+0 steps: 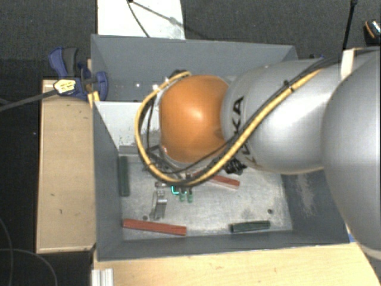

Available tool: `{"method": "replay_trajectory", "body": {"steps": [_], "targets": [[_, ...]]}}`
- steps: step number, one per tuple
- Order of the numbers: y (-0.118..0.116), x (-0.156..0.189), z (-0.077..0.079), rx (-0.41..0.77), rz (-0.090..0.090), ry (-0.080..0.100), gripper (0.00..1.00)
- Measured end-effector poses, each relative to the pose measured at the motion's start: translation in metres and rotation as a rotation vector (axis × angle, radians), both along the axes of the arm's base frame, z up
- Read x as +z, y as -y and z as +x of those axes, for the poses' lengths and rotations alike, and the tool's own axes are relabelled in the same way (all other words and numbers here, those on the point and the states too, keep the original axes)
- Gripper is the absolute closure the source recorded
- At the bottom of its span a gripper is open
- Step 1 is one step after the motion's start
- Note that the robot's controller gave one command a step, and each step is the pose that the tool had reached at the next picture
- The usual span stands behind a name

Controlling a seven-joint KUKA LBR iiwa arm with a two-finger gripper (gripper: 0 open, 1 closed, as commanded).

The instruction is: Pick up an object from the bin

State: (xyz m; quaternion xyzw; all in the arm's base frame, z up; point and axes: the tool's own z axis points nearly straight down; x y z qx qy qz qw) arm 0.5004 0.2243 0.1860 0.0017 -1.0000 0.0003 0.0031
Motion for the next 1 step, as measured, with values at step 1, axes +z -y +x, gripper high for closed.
{"method": "replay_trajectory", "body": {"steps": [1], "targets": [[0.0636,-0.1166,-0.0201,0.135,0.003,0.011,0.00]]}}
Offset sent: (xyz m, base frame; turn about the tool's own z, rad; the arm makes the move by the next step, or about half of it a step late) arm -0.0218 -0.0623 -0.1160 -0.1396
